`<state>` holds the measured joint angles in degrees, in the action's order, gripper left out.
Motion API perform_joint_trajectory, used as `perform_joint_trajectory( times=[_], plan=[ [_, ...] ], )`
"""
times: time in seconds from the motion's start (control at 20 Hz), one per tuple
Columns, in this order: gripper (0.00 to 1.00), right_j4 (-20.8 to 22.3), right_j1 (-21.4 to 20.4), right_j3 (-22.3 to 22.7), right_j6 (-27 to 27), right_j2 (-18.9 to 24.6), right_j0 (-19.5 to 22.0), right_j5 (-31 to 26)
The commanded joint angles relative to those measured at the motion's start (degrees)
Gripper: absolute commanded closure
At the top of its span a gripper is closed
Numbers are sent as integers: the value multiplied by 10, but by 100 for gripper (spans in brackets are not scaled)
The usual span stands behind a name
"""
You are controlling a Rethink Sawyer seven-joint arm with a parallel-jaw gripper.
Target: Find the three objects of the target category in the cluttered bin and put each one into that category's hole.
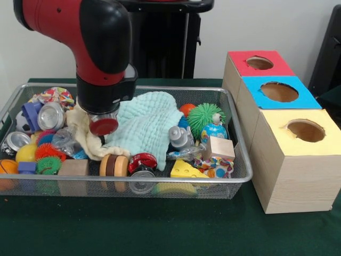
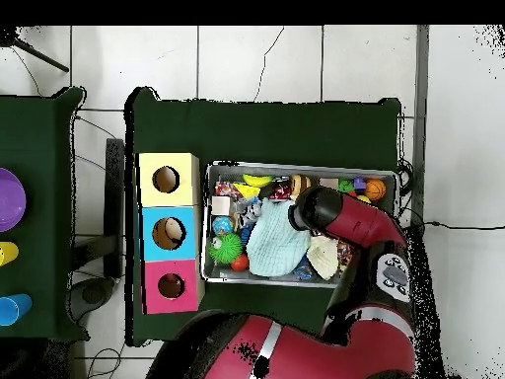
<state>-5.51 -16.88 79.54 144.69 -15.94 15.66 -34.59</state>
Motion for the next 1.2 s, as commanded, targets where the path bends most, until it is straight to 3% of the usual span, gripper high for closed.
perform_joint_trajectory(
  times=[0.05,0.35,0.65,1.0,1.2],
  plan=[
    [100,15,-12,-19,-21,46,27,-49],
    [100,-17,-13,-21,33,51,14,-88],
    [100,-54,-77,4,84,47,-13,-150],
    [100,-60,-120,0,104,16,-49,-209],
    [100,-56,-119,-20,85,13,-45,-227]
  ],
)
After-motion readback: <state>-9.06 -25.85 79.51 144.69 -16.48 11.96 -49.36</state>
